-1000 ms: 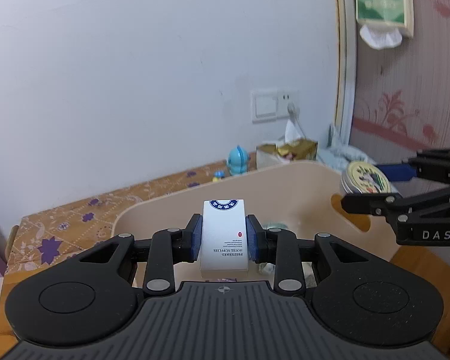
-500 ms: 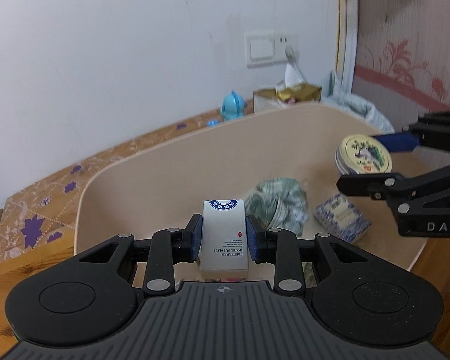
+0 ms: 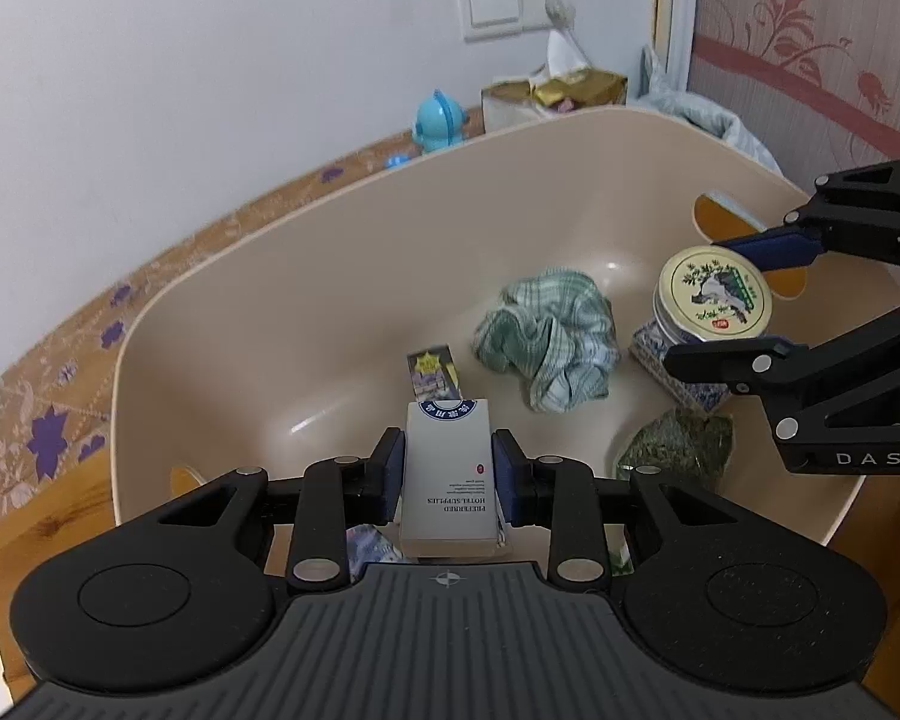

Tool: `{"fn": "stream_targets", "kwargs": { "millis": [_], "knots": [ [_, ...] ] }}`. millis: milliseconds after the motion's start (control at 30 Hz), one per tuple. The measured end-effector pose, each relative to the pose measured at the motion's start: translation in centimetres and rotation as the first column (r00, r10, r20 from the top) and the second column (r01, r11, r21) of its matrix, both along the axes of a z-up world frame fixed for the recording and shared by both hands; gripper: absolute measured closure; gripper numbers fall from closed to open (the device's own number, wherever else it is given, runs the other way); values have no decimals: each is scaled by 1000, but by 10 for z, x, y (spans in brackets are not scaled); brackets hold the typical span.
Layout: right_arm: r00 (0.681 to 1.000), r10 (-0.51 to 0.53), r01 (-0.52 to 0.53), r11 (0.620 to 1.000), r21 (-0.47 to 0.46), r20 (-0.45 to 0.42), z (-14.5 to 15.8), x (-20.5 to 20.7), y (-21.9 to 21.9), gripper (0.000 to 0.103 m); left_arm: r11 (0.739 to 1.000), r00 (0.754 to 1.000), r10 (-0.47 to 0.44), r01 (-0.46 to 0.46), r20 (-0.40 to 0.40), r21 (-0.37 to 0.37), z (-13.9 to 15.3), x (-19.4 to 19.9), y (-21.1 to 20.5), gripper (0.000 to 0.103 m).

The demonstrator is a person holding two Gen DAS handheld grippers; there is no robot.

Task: Organize objects
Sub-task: 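Lift the white box with left tool while right tool carries the tin over the basket, then open left tool releasing the white box while right tool drops the tin into basket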

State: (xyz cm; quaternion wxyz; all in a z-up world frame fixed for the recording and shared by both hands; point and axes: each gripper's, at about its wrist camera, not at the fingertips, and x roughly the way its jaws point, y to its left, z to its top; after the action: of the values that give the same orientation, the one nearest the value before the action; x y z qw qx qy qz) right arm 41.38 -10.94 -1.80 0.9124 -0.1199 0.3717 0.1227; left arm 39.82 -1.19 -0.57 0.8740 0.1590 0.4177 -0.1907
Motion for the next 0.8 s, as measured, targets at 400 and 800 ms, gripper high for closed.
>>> {"fn": "stream_targets", "kwargs": {
  "millis": [400,800],
  "knots": [
    [999,-32,32,999,-2,6,6,-2,0,34,998,998,64,-64,24,6,6,0,4,26],
    [993,-35,30,999,45,112,35,-33,-2,4,991,985,123,-116,118,-61,34,-27,12,18]
  ]
}}
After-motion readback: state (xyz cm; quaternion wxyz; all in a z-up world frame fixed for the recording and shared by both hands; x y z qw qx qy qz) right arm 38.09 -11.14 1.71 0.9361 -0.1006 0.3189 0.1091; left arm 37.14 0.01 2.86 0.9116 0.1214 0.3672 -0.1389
